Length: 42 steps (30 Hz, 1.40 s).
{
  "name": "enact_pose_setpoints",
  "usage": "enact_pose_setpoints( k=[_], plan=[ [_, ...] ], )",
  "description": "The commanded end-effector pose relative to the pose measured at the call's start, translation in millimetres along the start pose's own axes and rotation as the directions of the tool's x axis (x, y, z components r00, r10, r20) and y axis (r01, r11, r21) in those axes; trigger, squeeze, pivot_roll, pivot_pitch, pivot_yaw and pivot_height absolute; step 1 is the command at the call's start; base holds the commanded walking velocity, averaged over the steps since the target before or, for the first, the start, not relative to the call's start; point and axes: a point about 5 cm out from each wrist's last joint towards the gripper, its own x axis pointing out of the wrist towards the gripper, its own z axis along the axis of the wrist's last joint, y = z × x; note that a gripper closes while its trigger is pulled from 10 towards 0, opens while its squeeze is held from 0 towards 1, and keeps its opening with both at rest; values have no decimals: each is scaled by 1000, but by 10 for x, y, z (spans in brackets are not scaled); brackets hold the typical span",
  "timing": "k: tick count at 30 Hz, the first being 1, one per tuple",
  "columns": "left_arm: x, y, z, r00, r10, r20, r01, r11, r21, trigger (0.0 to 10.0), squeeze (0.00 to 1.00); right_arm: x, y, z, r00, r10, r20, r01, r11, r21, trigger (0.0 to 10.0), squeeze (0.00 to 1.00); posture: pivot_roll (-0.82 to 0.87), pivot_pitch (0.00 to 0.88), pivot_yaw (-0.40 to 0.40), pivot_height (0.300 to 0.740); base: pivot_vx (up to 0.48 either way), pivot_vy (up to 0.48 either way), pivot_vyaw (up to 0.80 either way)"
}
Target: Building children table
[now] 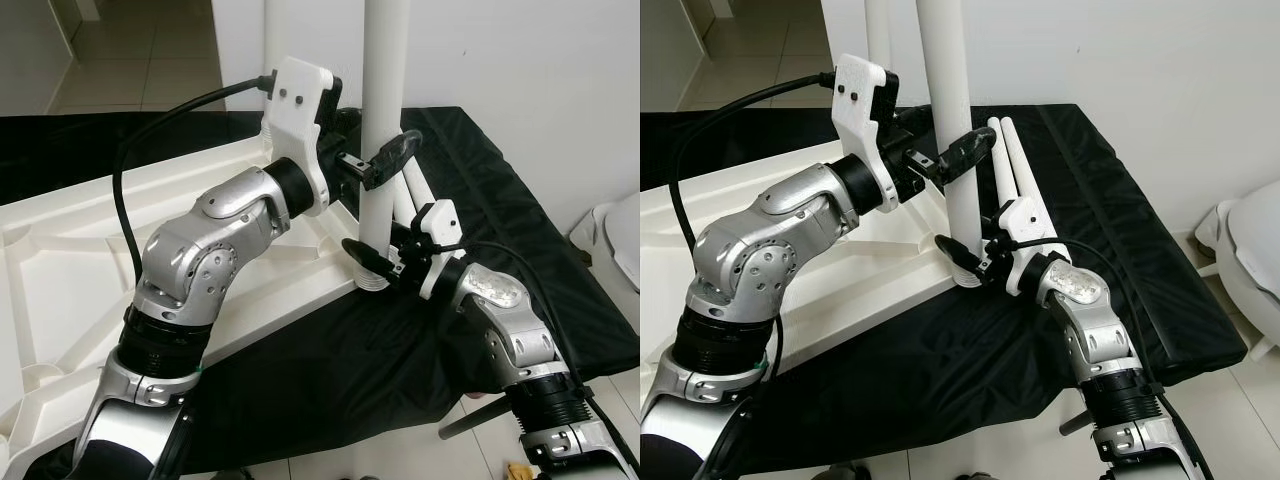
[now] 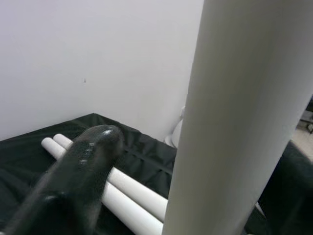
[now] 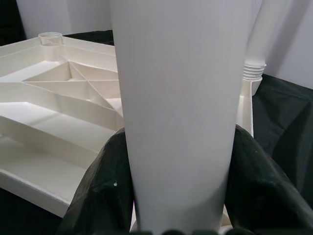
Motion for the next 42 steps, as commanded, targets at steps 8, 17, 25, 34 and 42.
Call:
enact_pose_setpoints(
  k=[8, 17, 25, 34, 42],
  plan=[
    [14, -135, 21, 988, -151, 8, 151, 988, -32, 0, 0, 6, 7, -62, 1000, 15, -28, -15, 1000, -1, 10000, 0, 11, 45, -26, 740, 0, 0, 0],
    [7, -151, 22, 989, -148, 8, 148, 988, -36, 0, 0, 22, -27, -76, 999, -15, -31, 16, 1000, 24, 10000, 0, 26, 35, -43, 740, 0, 0, 0],
    [29, -113, 27, 994, -106, -24, 105, 992, -69, 10000, 0, 43, -75, -71, 999, -45, -22, 47, 995, 83, 10000, 0, 30, 28, -47, 740, 0, 0, 0],
    [52, -52, 11, 995, -62, -79, 53, 993, -110, 10000, 0, 36, -131, -49, 996, -88, 7, 86, 988, 125, 10000, 1000, 26, 36, -50, 740, 0, 0, 0],
    [75, -23, -23, 989, -29, -143, 10, 991, -131, 10000, 0, 43, -166, 6, 991, -133, 27, 129, 982, 135, 10000, 1000, 19, 54, -44, 740, 0, 0, 0]
  ],
)
